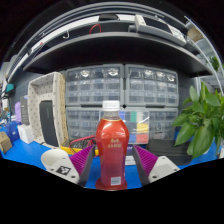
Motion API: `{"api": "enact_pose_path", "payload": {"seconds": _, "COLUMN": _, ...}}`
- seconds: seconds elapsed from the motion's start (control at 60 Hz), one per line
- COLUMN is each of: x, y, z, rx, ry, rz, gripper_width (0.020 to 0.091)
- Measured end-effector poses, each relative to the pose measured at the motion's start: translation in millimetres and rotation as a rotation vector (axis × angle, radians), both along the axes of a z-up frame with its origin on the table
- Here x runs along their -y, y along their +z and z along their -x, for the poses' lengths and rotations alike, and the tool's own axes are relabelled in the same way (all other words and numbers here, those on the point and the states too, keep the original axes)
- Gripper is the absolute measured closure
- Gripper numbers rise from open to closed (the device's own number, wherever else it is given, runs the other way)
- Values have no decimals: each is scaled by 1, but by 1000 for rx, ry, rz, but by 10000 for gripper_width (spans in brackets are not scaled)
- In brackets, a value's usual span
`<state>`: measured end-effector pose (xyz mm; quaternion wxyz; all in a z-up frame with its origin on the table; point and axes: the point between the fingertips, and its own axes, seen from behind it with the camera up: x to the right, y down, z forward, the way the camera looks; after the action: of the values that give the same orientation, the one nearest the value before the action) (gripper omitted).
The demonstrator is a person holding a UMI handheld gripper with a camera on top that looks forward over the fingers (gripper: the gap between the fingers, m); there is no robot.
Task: Pour water
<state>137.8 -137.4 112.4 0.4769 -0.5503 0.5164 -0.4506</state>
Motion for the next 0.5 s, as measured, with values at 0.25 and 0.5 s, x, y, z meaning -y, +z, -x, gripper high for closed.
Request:
{"api": "enact_pose_path", "payload": {"seconds": 0.25, "x": -12, "y": -5, "z": 84, "rx": -33, "ry": -64, "rz": -49, "gripper_width": 283}}
{"api": "enact_pose_path", "payload": {"seconds": 0.5, "x": -40, "y": -19, "z": 146, "rx": -91, "ry": -97, "rz": -40, "gripper_width": 284}}
